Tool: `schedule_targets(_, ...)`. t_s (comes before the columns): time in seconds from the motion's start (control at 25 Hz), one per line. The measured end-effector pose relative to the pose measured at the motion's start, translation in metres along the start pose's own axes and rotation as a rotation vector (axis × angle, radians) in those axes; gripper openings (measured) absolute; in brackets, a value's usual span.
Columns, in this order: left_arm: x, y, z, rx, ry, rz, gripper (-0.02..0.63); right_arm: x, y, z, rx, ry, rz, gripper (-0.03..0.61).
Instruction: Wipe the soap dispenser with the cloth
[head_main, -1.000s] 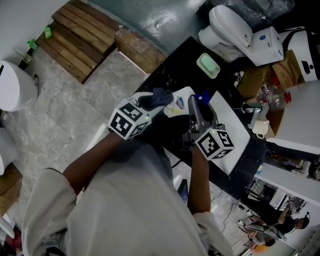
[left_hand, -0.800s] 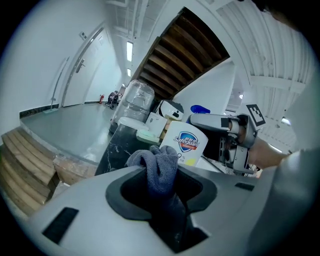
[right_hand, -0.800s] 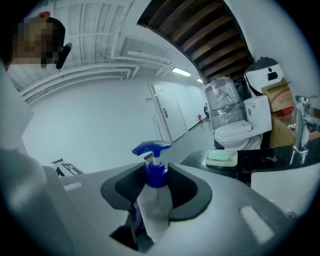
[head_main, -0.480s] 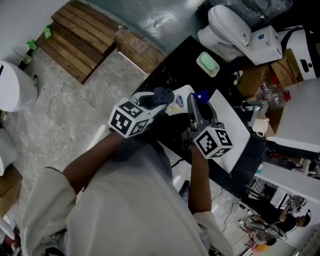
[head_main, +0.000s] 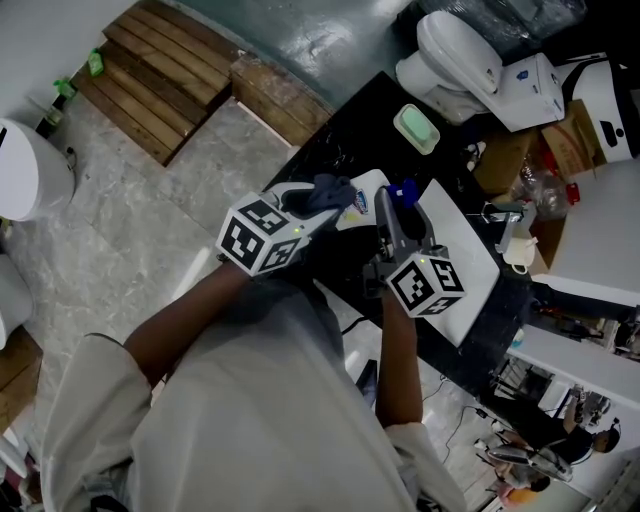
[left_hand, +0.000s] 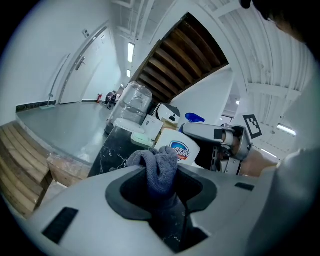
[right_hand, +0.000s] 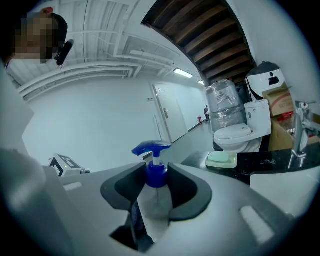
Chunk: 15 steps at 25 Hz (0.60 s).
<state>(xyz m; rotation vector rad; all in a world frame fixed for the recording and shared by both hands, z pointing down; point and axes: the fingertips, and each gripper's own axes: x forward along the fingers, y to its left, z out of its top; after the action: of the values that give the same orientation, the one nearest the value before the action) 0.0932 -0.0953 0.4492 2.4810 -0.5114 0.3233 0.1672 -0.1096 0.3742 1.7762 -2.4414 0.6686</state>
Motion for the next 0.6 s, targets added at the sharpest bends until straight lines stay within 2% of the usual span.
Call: schedule_targets(0.6,-0.004,-0.020,0.017,0.021,-0.034,-0.049,0.134,-0.001,-0.001,0.000,0.014,-0.009,0.000,0.135)
